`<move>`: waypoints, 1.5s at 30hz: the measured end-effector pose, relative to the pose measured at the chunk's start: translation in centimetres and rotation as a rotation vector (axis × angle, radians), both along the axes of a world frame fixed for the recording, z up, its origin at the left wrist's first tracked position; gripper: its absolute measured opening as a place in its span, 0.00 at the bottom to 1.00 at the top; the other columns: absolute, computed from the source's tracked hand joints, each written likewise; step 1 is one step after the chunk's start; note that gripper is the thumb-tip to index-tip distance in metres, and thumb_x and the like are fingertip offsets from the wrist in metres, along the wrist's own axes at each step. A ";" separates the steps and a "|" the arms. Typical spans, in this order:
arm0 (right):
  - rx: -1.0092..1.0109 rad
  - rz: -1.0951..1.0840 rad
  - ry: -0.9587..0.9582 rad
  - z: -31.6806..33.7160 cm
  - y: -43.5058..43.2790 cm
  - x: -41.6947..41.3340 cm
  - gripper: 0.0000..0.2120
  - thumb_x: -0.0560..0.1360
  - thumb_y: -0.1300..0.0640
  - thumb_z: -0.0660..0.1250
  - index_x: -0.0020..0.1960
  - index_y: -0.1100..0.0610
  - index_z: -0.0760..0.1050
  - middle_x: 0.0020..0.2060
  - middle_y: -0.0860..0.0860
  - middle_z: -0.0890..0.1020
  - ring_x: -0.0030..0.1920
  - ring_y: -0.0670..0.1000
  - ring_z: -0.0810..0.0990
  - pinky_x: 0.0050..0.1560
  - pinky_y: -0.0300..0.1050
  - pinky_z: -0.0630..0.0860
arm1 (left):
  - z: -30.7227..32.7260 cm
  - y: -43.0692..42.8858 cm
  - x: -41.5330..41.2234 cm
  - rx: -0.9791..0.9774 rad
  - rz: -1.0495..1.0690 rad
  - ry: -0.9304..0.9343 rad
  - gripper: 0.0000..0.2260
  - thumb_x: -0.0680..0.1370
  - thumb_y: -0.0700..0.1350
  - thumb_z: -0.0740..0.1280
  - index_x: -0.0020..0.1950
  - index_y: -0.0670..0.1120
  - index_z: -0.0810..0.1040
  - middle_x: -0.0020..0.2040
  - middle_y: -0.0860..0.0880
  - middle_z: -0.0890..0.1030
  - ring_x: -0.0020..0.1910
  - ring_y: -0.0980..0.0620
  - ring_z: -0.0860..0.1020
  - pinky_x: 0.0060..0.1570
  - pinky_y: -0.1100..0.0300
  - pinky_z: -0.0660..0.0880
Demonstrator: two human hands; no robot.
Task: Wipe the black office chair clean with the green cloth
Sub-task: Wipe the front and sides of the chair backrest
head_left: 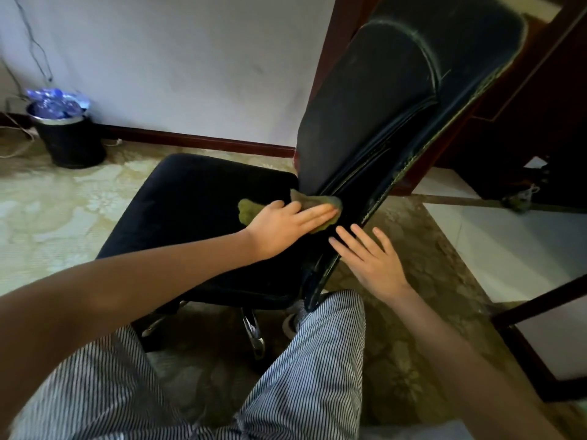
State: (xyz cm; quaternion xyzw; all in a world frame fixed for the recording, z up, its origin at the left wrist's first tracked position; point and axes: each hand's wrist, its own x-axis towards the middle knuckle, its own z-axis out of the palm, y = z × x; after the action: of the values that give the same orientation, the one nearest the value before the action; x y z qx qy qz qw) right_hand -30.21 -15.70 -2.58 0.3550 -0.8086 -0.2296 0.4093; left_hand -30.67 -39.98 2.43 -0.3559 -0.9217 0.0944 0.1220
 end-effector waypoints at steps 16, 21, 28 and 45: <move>-0.267 -0.053 -0.123 1.6 -0.9 3.6 0.20 0.74 0.58 0.59 0.66 0.55 0.68 0.64 0.54 0.76 0.66 0.52 0.68 0.71 0.49 0.54 | -1.4 1.4 1.9 0.100 0.051 -0.163 0.36 0.79 0.39 0.56 0.68 0.51 0.27 0.75 0.53 0.36 0.65 0.48 0.65 0.59 0.56 0.68; -0.012 -0.078 -0.118 2.9 -0.3 3.0 0.21 0.72 0.58 0.62 0.65 0.57 0.72 0.65 0.55 0.75 0.68 0.54 0.65 0.72 0.50 0.50 | 1.0 3.8 1.2 0.135 0.064 -0.034 0.33 0.80 0.39 0.55 0.73 0.47 0.31 0.77 0.50 0.39 0.60 0.48 0.68 0.54 0.57 0.71; 0.142 -0.134 -0.187 4.5 1.0 2.7 0.31 0.62 0.57 0.76 0.64 0.58 0.75 0.67 0.54 0.73 0.68 0.54 0.63 0.72 0.51 0.48 | 0.6 4.7 1.8 -0.021 0.094 0.025 0.30 0.81 0.36 0.51 0.74 0.42 0.34 0.76 0.46 0.35 0.63 0.43 0.66 0.56 0.52 0.72; 0.210 -0.145 -0.238 3.5 0.2 3.0 0.33 0.61 0.54 0.77 0.65 0.58 0.75 0.67 0.54 0.73 0.69 0.54 0.62 0.72 0.51 0.46 | -6.6 1.7 2.2 -0.100 0.074 -0.168 0.35 0.79 0.39 0.59 0.75 0.46 0.37 0.76 0.49 0.50 0.61 0.46 0.69 0.58 0.54 0.72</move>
State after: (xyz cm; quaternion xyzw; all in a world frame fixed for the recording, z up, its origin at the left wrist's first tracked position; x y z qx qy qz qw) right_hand -27.19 -15.54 0.93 0.3611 -0.8464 -0.2980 0.2537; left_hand -28.43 -38.32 -4.13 -0.3339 -0.9353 0.1147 0.0228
